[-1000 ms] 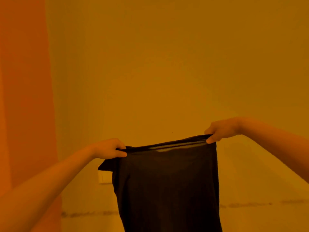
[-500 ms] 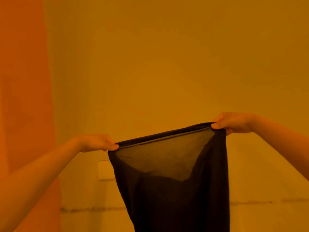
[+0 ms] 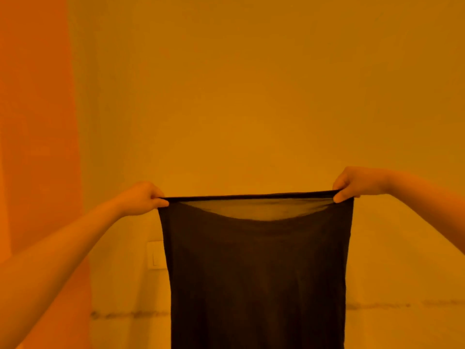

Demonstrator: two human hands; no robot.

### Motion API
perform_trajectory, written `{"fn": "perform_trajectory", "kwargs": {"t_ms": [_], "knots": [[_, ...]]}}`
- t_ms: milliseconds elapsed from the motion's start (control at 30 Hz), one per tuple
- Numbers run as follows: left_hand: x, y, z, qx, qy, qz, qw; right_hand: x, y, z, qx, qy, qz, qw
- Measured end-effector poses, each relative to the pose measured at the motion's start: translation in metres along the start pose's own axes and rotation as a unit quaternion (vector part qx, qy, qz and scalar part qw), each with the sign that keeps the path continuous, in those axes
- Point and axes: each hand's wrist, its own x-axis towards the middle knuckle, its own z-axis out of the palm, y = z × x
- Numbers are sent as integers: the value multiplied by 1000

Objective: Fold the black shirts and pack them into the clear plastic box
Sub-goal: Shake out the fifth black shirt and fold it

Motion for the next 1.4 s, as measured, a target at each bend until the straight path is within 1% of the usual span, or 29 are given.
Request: {"fn": "perform_trajectory", "kwargs": {"t_ms": [67,133,200,267,333,367,400,433,467,500,533,567,600,667,733,800,867,933,967,1000,1033,1100,1133,1167,1200,1233,1300,1333,1400], "knots": [[-1,2,-6,-84,12,-19,996,-1,1,-3,-7,-9,11,1000],[-4,0,-10,-205,13,-36,978,-5,5,-7,-34,-28,43,998],[-7,-3,-9,-355,32,-61,932,-9,10,-11,-57,-43,72,995],[-8,-4,-6,-491,39,-68,868,-14,13,-12,-56,-40,83,994],[-7,-7,-3,-562,26,-56,825,-15,13,-11,-57,-27,85,994],[-7,-7,-3,-578,12,-54,814,-16,13,-11,-64,-23,89,994],[-7,-6,-4,-574,-3,-55,817,-16,14,-11,-75,-21,96,992],[-8,-5,-5,-542,-16,-60,838,-17,15,-11,-84,-20,104,991],[-9,-4,-8,-466,-31,-62,882,-18,16,-12,-89,-16,111,990],[-11,-3,-12,-350,-55,-60,933,-20,17,-13,-90,-9,114,989],[-11,-3,-15,-236,-80,-54,967,-22,18,-14,-85,6,111,990],[-11,-3,-16,-149,-88,-43,984,-24,19,-15,-71,27,103,992],[-9,-4,-17,-115,-76,-37,990,-25,18,-16,-47,55,91,993],[-9,1,-18,-175,-8,-46,983,-25,17,-16,30,124,67,990],[-7,5,-15,-267,75,-60,959,-23,16,-16,112,182,52,976],[-4,11,-15,-352,124,-73,925,-22,16,-19,148,199,54,967],[-3,14,-19,-450,137,-71,879,-24,17,-21,185,194,54,962],[-4,12,-26,-533,120,-60,835,-27,20,-24,226,182,43,956],[-6,12,-29,-559,102,-49,822,-28,21,-25,227,173,37,958],[-9,11,-31,-559,82,-36,825,-29,22,-25,217,164,33,962],[-12,11,-34,-523,66,-25,849,-29,22,-25,197,152,31,968],[-15,7,-37,-336,29,-17,941,-28,24,-24,142,122,37,982],[-15,5,-38,-230,-1,-17,973,-26,25,-23,116,106,45,987],[-14,2,-37,-142,-27,-8,990,-25,27,-23,95,91,52,990],[-14,1,-35,-90,-46,-1,995,-23,28,-23,77,81,57,992],[-15,2,-34,-68,-50,7,996,-21,28,-22,58,72,60,994],[-15,6,-32,-50,-34,32,998,-18,26,-19,20,55,66,996],[-15,8,-32,-62,-20,33,997,-16,25,-17,14,50,69,996],[-15,9,-31,-149,9,18,989,-14,25,-14,34,48,75,995]]}}
